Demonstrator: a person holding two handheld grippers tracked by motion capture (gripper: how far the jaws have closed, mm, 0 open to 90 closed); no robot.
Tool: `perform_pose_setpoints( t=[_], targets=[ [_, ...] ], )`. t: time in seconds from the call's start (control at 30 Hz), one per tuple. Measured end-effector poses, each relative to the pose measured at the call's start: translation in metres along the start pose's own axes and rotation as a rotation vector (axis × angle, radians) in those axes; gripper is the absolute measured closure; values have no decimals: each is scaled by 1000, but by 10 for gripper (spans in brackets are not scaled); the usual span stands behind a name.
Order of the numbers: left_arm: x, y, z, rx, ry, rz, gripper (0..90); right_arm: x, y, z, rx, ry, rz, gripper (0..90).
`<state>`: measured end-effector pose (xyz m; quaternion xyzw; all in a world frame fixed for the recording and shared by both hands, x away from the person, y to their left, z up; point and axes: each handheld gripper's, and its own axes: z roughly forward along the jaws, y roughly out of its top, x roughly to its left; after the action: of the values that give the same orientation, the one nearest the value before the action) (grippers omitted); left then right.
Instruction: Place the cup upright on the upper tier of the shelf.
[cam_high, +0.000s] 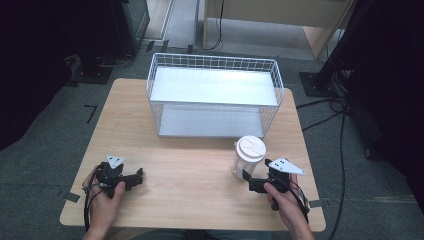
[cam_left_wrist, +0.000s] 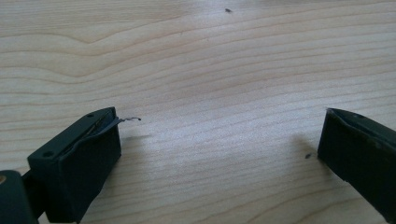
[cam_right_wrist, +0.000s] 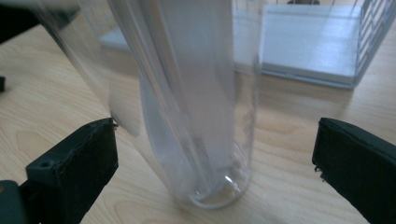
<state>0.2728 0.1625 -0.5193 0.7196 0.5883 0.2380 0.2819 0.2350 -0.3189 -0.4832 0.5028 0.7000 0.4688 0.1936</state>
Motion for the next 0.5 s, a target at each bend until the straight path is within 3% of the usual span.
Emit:
perform_pose_setpoints(
  t=[0.13, 0.5],
  targets=[
    [0, 0, 0, 0, 0, 0, 0, 8, 12, 0, -31, -9, -23, 6],
    [0, 0, 0, 0, 0, 0, 0, 19, 34, 6, -99, -14, 14, 6]
  ],
)
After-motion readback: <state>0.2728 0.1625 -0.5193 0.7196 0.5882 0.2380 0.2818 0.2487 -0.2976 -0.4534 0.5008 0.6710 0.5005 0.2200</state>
